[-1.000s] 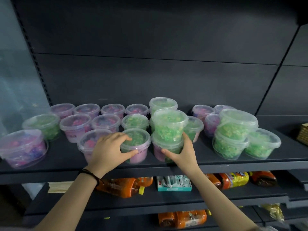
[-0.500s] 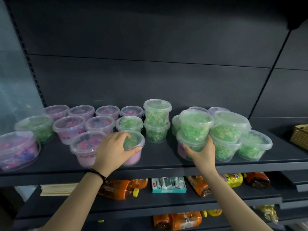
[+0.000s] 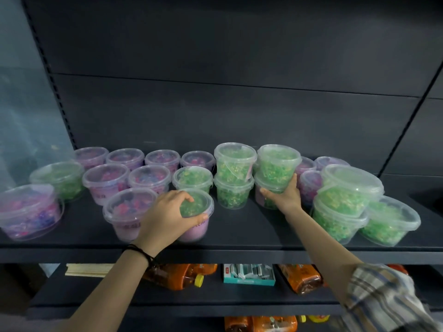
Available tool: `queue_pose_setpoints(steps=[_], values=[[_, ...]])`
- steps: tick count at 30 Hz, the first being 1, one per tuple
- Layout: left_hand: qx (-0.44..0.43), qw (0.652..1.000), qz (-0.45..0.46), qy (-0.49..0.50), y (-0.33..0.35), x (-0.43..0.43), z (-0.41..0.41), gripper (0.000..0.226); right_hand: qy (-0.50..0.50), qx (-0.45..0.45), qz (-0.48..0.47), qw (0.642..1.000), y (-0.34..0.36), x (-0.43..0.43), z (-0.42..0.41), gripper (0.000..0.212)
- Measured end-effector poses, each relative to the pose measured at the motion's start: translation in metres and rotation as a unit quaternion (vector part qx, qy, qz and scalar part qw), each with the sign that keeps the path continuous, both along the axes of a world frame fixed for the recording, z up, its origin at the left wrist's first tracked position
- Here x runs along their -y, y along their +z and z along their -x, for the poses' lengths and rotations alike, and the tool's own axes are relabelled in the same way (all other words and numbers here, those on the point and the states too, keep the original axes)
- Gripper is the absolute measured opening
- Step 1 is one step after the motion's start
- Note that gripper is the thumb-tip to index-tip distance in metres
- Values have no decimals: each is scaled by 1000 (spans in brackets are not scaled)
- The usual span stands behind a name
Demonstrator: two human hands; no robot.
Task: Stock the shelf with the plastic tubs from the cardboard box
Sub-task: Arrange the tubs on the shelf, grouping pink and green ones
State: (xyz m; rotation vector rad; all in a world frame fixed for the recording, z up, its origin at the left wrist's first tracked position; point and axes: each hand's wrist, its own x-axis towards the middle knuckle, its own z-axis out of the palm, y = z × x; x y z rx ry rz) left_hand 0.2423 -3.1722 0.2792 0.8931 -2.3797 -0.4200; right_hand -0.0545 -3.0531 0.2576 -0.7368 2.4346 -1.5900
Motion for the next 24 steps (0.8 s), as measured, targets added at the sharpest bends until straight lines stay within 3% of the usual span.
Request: queue_pose_setpoints(steps=[4,7,9,12,18,24], values=[[-9,1000,-5,-6,0,-1,-1,50,-46,19,-23,999,0,-6,-18,122],[-18,1000,-5,-15,-2,1,-3,49,-120,-83,14,989,-13,-9,-64,102],[-27,999,3,-22,-4,1,-4,49,-64,-117,69,989,-19,-4,-96,91],[-36,999,9,-26,-4,2,-4,50,30,-68,86,993,-17,21,-111,99],[-58,998,7,-33,-3,0,-4,47,-12,81,139,987,-5,72,-103,114],[-54,998,12,-38,-4,1,-4,49,-6,33,127,991,-2,68,-101,114]])
